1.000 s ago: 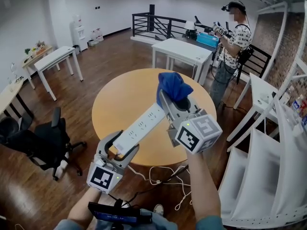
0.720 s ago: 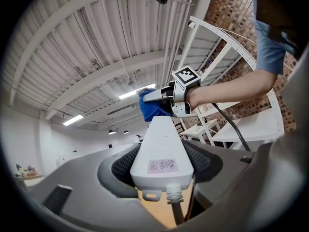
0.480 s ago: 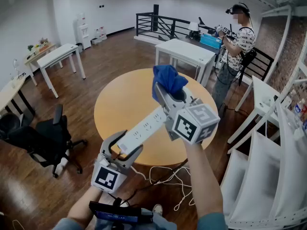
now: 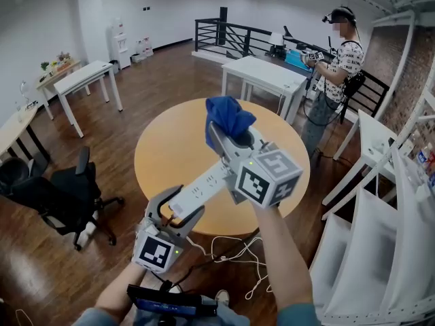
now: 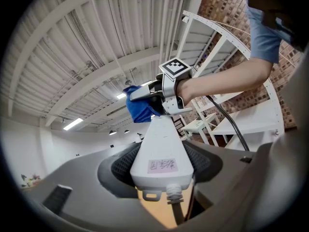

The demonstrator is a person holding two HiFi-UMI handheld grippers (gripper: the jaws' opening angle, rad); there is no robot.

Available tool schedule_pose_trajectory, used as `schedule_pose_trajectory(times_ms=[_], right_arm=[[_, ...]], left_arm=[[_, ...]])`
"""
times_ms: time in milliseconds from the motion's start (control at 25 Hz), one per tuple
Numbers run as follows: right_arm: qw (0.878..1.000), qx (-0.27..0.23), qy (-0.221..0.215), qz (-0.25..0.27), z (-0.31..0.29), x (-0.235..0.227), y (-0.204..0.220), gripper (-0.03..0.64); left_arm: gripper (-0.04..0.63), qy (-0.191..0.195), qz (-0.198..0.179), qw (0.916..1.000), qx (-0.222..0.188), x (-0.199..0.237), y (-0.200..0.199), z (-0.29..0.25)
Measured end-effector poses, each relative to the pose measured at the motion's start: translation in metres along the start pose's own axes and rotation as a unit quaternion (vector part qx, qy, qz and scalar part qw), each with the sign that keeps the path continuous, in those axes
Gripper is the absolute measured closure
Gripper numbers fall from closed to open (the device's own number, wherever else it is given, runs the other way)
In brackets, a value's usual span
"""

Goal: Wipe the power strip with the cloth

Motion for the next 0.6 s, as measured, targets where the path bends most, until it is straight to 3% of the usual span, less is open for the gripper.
schedule_pose_trajectory(times_ms=[600], right_arm=[[0.998, 0.005, -0.059, -0.018, -0.014, 0.056, 0.021, 0.546]], left_arm=[[0.316, -0.005, 0.000, 0.9998, 0.018, 0.004, 0.006, -0.001]])
Point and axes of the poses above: the fingertips, and each gripper's own axes: z backward along the fingers, x to its left, y out of its underside, the point moved 9 cm from there along z, backward along the fingers, and after that the axes turned 4 degrees about -x, right-handed, at the moved point
